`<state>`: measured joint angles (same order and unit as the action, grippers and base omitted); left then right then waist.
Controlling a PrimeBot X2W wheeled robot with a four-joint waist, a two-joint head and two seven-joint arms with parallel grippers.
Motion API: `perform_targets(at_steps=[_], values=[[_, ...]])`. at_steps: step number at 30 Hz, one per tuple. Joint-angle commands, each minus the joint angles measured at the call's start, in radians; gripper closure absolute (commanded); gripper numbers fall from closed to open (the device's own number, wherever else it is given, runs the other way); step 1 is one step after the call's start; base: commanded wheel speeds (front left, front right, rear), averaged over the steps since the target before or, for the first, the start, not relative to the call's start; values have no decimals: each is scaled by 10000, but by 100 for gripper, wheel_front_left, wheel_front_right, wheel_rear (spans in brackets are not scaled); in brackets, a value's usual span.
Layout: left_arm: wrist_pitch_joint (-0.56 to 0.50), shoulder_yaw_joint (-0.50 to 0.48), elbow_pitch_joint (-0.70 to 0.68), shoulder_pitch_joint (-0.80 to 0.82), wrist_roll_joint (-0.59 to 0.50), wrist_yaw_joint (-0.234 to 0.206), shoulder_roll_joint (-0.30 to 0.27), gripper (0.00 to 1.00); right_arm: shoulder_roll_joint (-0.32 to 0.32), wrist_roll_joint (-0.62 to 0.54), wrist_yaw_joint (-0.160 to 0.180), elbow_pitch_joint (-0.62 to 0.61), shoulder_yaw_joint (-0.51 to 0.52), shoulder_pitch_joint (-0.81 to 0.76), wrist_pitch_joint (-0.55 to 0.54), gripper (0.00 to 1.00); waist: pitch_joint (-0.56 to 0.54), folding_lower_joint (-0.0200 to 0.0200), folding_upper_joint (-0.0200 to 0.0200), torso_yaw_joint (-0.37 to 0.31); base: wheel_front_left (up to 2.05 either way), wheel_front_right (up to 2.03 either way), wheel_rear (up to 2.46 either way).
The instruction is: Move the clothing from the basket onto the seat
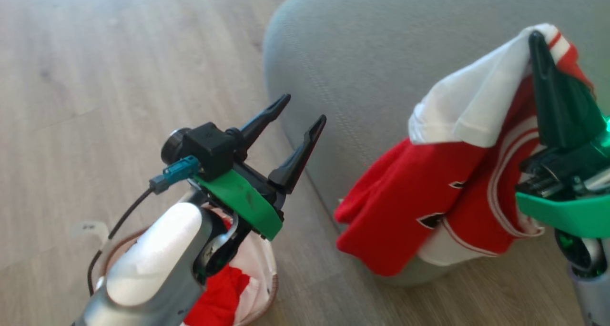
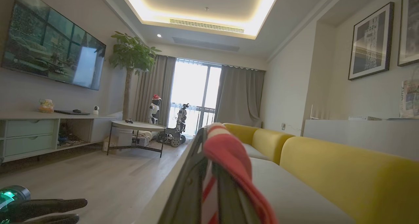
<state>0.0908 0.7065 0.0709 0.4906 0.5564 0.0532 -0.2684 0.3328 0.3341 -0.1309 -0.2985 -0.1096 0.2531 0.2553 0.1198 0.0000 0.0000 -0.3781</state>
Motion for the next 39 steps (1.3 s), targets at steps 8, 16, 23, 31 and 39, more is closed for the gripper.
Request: perform_targets(at_steps=[8,16,23,31,39], values=[[159,-276,-134,531,-183,-66,-288,0,-115,126,2,-807,196,-381,65,100,276,0,0,-977,0,0,0],[122,-174,119,631,-278,-118,-325,0,259,329,2,-980,60,52,65,100,495,0,0,-1188,0,0,0],[21,-92,301,788,-380,-189,-354,0,1824,1405,2,-296,-295,2034,-155,100,840,0,0,-1044,0,0,0],[-124,60,487,1116,-598,-165,-462,0,4030,2456,2,1355,-903,4824,-198,100,1628,0,0,-549,0,0,0],[-2,329,876,1510,-1003,-79,-499,0,5415,3251,2,3291,-760,6969,-16,100,2493,0,0,-118,0,0,0]])
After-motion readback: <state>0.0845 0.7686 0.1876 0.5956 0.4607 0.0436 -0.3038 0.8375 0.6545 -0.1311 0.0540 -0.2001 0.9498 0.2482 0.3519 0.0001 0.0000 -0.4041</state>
